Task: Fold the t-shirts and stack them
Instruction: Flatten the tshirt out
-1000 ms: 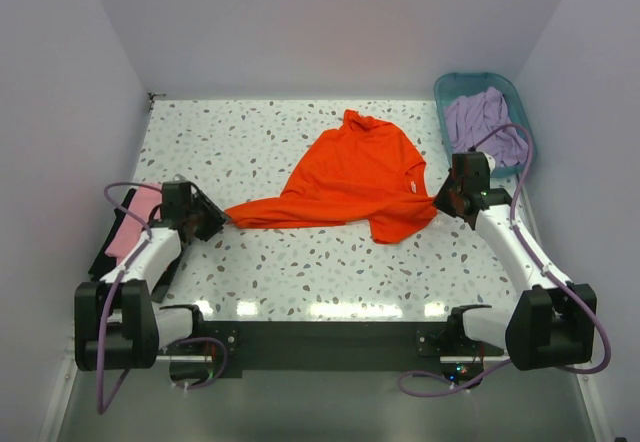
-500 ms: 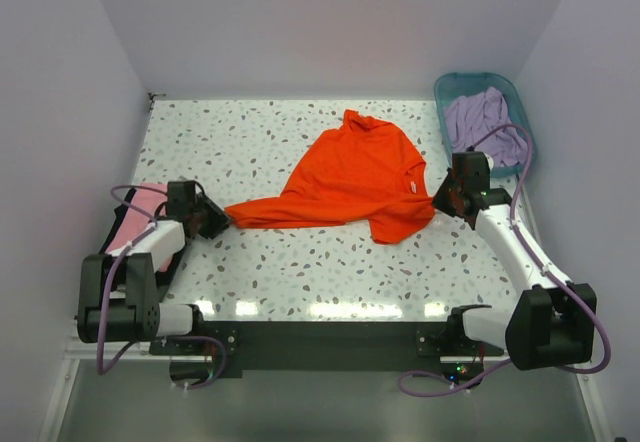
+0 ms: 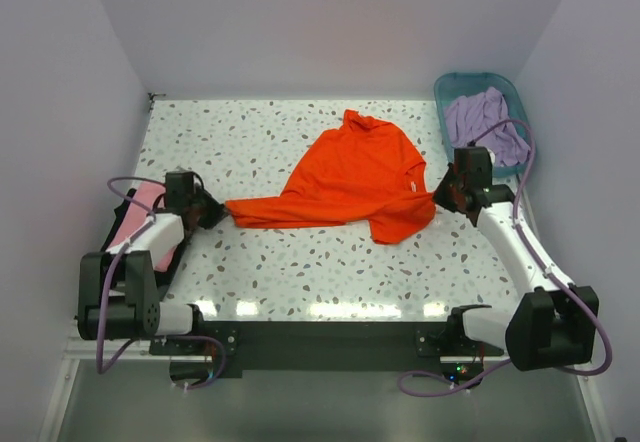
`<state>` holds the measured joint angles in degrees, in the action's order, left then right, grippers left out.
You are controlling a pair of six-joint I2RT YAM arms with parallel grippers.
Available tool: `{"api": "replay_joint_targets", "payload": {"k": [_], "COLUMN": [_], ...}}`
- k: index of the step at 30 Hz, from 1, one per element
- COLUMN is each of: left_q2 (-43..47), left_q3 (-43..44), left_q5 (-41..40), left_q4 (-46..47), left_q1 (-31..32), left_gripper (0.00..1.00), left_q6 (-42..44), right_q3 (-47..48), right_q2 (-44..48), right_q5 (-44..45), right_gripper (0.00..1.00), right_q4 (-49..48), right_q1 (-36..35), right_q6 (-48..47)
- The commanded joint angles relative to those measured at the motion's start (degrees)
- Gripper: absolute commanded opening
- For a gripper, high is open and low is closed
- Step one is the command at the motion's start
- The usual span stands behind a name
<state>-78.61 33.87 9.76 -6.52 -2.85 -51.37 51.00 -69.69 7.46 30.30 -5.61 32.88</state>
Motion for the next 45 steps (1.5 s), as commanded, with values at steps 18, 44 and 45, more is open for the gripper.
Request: {"api": "replay_joint_targets", "payload": {"k": [18, 44, 45], "left_q2": [26.7, -23.9, -26.3], "left_q3": [31.1, 82.8, 91.7], "left_q5": [-11.0, 3.1, 3.5], "left_q4": [-25.1, -5.4, -6.6], "left_q1": [-0.5, -0.7, -0.8], "left_gripper": [0.00, 0.00, 0.00], "left_q6": [7.1, 2.9, 2.7], "right_q3": [42.0, 74.6, 80.1], "right_q2": [14.9, -31.3, -32.6], "right_q5": [1.3, -15.5, -14.7], "right_gripper": [0.00, 0.00, 0.00], "right_q4": [18.5, -13.5, -13.5], "right_q1": [0.6, 0.6, 0.4], "right_q6": [-1.0, -3.1, -3.0]}}
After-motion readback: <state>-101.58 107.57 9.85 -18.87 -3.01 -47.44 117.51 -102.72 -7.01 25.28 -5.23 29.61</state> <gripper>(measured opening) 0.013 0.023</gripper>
